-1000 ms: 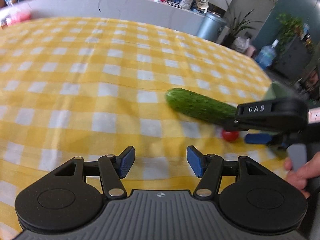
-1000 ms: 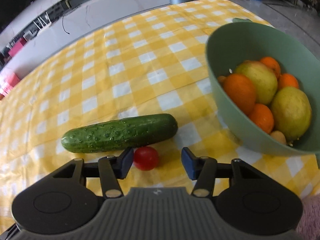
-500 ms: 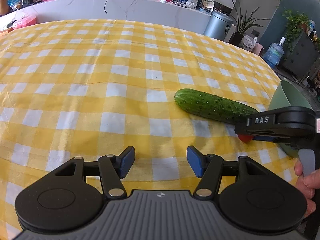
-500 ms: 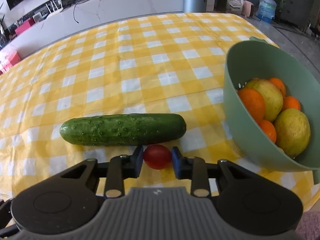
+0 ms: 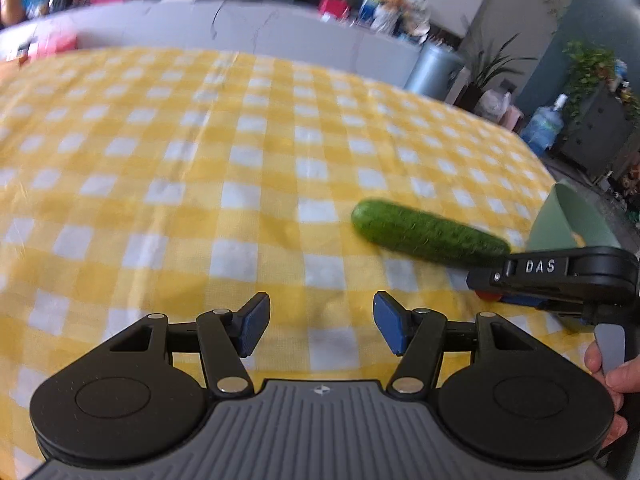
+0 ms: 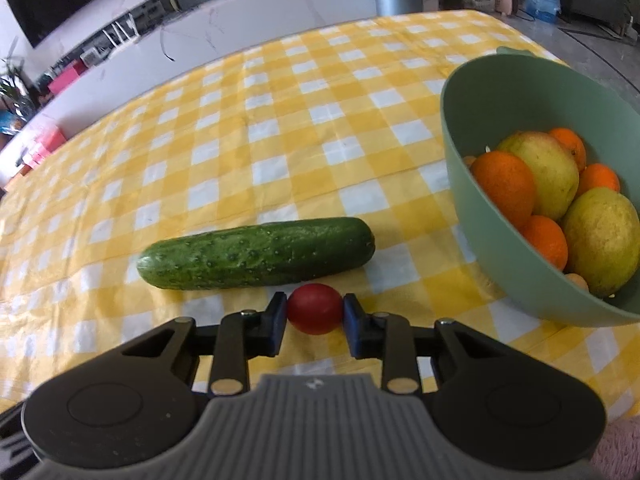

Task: Organize fruits
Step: 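Grasp the red cherry tomato with the right tool, then grasp the cucumber lengthwise with the left tool while the right tool holds the tomato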

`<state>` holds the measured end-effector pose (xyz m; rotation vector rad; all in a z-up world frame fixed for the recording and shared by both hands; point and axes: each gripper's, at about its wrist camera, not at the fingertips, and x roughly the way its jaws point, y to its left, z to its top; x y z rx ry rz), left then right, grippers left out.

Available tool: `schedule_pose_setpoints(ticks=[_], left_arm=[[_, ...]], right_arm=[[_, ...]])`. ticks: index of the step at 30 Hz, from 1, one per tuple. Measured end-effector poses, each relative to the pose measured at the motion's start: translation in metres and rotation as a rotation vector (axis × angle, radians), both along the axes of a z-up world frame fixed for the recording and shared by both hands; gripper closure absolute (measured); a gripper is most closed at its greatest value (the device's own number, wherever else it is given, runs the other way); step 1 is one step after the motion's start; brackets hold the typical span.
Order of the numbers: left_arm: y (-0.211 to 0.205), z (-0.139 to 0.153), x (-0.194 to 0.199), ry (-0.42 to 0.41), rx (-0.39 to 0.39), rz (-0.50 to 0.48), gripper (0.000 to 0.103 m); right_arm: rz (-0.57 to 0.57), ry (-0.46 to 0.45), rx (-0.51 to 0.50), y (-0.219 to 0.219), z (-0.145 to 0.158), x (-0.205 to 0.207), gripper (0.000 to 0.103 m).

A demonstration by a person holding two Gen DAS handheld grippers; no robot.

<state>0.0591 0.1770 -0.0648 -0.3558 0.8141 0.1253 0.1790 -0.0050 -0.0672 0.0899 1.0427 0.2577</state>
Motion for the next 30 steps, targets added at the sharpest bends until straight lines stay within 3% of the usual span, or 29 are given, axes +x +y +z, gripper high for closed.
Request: schedule_pose_setpoints(ticks=[4, 6, 10, 15, 19, 21, 24, 30], left_arm=[[-0.014, 0.021, -0.002, -0.106, 0.076, -0.114, 0.033], [-0.026, 0.032, 0.002, -0.158, 0.155, -0.202, 0.033], [-0.058, 0.042, 0.016, -0.254, 0.33, -0.463, 0.027], [-0.09, 0.03, 0.051, -0.223, 0.505, -0.615, 0.026], [-0.108, 0.009, 0.078, -0.17, 0.642, -0.815, 0.025], [-0.11, 0.0, 0.092, -0.138, 0.653, -0.868, 0.024], [-0.111, -0.011, 0.11, -0.105, 0.638, -0.914, 0.015], [-0.117, -0.02, 0.134, 0.045, 0.563, -1.039, 0.015]], right_arm=[[0.032, -0.049, 0.048, -0.016, 0.018, -0.012, 0.076], [0.052, -0.078, 0.091, -0.027, 0.028, -0.017, 0.077], [0.065, -0.135, 0.196, -0.051, 0.051, -0.022, 0.076], [0.057, -0.202, 0.289, -0.076, 0.07, -0.027, 0.076], [0.039, -0.211, 0.328, -0.091, 0.072, -0.026, 0.076], [0.028, -0.208, 0.329, -0.097, 0.07, -0.025, 0.076], [0.019, -0.205, 0.331, -0.101, 0.068, -0.023, 0.076], [-0.006, -0.189, 0.335, -0.105, 0.062, -0.019, 0.076]])
